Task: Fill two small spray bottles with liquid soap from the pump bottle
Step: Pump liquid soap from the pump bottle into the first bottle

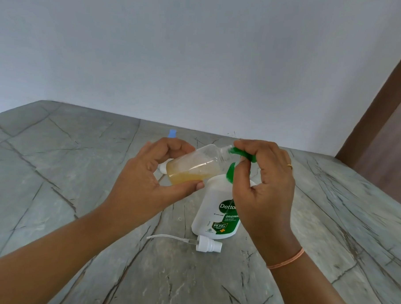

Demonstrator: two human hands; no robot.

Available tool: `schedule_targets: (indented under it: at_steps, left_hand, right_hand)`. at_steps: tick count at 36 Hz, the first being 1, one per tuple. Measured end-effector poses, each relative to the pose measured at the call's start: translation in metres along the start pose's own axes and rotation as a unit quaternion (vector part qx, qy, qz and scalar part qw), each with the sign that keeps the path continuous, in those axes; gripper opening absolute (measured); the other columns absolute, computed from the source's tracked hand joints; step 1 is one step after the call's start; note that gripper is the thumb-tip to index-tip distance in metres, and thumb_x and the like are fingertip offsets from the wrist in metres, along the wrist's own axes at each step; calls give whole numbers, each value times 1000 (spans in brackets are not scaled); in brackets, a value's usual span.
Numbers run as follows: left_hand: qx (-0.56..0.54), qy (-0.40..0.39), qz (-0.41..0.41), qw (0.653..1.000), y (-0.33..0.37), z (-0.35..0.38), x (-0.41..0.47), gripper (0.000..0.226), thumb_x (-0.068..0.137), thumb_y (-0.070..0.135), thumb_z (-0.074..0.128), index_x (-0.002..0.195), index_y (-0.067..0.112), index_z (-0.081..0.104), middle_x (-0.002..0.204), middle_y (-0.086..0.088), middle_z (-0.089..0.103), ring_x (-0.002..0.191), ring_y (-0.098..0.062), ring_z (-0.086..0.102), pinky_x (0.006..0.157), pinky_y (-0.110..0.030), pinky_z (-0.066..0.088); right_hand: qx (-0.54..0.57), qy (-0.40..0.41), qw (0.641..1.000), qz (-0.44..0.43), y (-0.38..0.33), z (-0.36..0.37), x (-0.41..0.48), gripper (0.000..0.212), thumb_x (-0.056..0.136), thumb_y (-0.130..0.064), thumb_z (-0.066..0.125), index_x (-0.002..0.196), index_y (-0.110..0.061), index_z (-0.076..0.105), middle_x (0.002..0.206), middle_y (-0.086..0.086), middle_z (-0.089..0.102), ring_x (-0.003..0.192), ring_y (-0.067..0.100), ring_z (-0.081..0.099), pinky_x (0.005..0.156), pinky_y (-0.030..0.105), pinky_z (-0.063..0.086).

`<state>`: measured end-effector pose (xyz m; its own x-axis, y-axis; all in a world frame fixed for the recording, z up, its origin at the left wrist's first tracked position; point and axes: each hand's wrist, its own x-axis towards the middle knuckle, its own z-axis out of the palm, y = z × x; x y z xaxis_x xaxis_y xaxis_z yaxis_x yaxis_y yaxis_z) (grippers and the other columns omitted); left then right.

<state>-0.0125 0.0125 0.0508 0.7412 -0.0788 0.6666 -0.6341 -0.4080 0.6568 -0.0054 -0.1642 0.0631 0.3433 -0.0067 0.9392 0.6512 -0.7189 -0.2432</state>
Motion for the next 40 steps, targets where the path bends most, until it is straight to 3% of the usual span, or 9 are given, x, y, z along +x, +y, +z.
schedule_targets:
  at_steps: [3,13,22,40]
  left_hand:
    - [3,1,1,1000,0,0,0,47,58,58,69,101,49,53,103,26,61,100,-10,57,86,-31,49]
    - [3,7,1,1000,-4,-1,0,47,59,54,70,102,42,55,102,22,62,100,-12,58,86,-25,45]
    - [-35,7,3,999,-5,-2,1,45,60,48,72,101,37,57,99,17,63,96,-5,61,77,-13,47]
    - [-49,13,10,999,-4,-1,0,44,61,45,72,101,36,56,99,19,62,92,-5,61,71,-11,50]
  right_hand:
    - [-4,1,1000,-5,1,0,-1,22,82,-10,46,95,-10,64,94,-12,54,87,16,55,71,47,47]
    - [1,5,1000,-7,7,8,-9,24,83,-8,45,96,-10,65,97,-10,55,89,19,56,75,46,45]
    - [-5,-15,1000,20,4,3,-3,25,83,-13,44,97,-12,64,95,-4,63,88,18,56,74,43,45]
    - [-7,-9,1000,1,9,8,-9,25,84,-9,45,98,-9,65,98,0,63,90,21,56,75,42,45]
